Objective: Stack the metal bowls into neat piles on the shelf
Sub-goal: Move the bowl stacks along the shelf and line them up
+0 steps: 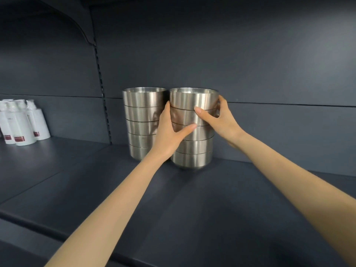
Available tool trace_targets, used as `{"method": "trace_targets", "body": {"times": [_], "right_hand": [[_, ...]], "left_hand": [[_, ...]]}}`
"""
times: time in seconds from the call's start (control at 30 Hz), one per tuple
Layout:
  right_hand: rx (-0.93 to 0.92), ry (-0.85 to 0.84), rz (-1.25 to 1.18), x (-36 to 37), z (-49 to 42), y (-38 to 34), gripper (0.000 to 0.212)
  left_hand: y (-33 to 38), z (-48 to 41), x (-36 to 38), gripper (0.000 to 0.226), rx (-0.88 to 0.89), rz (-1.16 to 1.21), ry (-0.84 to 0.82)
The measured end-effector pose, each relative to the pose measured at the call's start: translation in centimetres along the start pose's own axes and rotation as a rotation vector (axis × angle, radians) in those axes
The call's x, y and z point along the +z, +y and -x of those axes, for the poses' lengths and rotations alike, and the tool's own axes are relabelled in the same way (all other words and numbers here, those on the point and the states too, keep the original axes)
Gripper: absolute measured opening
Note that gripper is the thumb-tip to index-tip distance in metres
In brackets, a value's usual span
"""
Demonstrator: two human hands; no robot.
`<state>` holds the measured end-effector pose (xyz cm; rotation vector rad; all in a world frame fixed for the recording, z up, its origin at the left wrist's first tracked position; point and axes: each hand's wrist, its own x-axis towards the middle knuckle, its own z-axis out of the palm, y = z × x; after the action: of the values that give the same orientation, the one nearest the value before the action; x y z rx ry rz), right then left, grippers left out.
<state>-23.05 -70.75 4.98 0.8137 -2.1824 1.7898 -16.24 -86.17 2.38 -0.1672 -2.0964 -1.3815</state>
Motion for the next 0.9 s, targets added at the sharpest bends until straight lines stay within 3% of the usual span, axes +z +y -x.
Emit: {"method": "trace_targets", "body": {"times": [0.33, 0.47, 0.53, 0.63, 0.73, 0.9], "right_hand": [[0.020, 0.052, 0.071, 0.3, 0.2, -0.7, 0.113], [0.006, 0.057, 0.061, 0.5, 1.0, -1.0, 0.117], [0.003, 0.067, 0.077, 0.7, 1.8, -1.2, 0.120], [-0.074, 0.071, 0.168, 1.3, 3.7, -1.0, 0.112], [-0.153, 0.003, 0.323, 2.6, 5.3, -0.2, 0.119], [-0.113, -0.012, 0.449, 4.9, 5.8, 2.4, 0.133]], "left_hand": [[-1.6, -0.2, 0.0, 0.102, 0.037, -0.020, 0.002], [-1.4, 0.6, 0.0, 0.091, 0.085, -0.088, -0.016], [-1.1, 1.6, -0.6, 0.077, 0.201, -0.183, 0.045], [-1.6, 2.1, -3.0, 0.069, 0.385, -0.314, 0.283], [-3.2, 0.9, -6.0, 0.080, 0.276, -0.369, 0.365], [-6.2, 0.2, -8.5, 0.106, -0.018, -0.208, 0.059]]}}
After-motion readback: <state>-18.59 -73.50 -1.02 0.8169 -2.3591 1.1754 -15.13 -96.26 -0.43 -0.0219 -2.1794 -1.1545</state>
